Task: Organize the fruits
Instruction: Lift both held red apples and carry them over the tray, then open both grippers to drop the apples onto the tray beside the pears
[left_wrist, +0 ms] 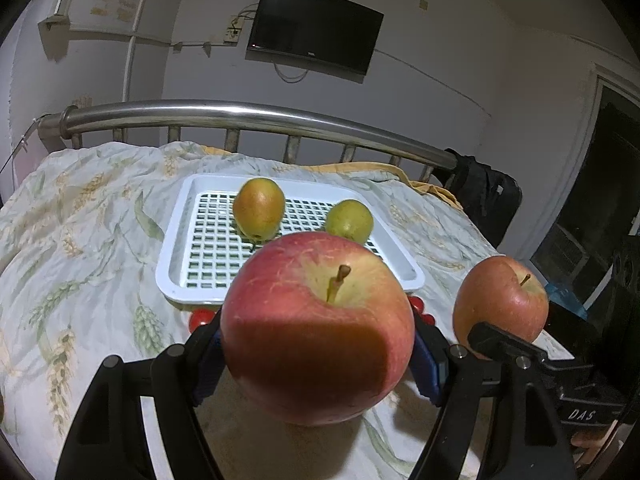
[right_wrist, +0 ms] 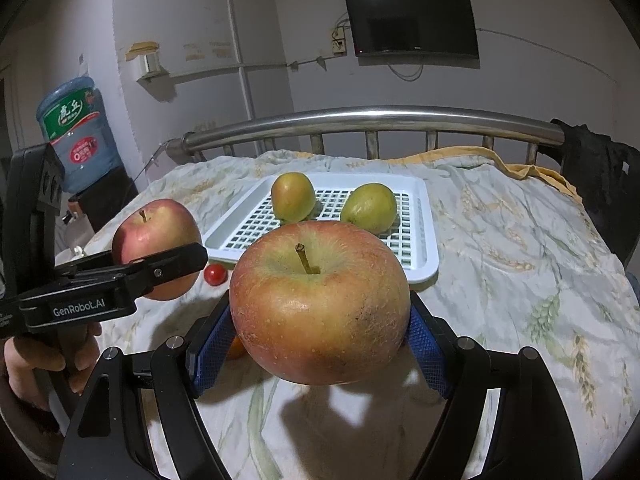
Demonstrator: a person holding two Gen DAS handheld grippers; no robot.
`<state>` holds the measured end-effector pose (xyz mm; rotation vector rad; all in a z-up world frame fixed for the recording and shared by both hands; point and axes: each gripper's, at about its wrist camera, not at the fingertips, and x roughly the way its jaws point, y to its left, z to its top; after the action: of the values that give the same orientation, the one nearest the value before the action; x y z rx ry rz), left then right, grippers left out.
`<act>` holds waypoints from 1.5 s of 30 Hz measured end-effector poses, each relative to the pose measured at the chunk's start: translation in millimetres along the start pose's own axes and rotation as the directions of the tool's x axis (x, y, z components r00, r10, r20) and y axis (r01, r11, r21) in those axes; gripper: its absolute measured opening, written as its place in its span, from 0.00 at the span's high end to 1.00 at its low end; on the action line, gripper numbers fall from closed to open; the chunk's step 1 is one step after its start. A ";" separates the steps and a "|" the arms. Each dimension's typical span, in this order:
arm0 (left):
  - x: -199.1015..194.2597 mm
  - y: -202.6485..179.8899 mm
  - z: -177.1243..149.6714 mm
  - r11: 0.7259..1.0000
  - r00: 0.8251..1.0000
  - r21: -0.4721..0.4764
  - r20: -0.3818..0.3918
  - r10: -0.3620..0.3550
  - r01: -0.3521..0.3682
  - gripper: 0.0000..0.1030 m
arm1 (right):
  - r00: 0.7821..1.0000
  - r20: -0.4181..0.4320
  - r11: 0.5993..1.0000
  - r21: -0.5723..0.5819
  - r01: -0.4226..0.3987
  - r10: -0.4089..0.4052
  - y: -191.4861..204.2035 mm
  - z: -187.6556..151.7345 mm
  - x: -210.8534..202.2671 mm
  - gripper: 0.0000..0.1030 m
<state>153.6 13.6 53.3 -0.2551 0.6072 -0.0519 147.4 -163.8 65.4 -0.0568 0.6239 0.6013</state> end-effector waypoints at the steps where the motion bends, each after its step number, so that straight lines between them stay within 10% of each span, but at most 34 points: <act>1: 1.4 2.6 1.7 1.000 1.000 -0.002 0.001 0.006 -0.006 0.24 | 1.000 -0.002 1.000 0.001 0.000 0.000 -0.8 2.7 2.4 0.23; 28: 121.7 88.7 118.9 0.982 0.982 -0.129 -0.145 0.118 -0.137 0.24 | 0.993 -0.115 0.996 0.080 0.029 -0.020 -43.7 135.9 137.9 0.23; 45: 235.2 119.3 142.5 0.963 0.931 -0.186 -0.342 0.124 -0.197 0.24 | 0.918 -0.377 0.986 0.062 0.154 -0.120 -44.6 155.7 274.4 0.23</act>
<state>424.8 131.7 4.8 -0.4123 0.9668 0.1354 432.3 -25.1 31.9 -0.1313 1.0079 0.4267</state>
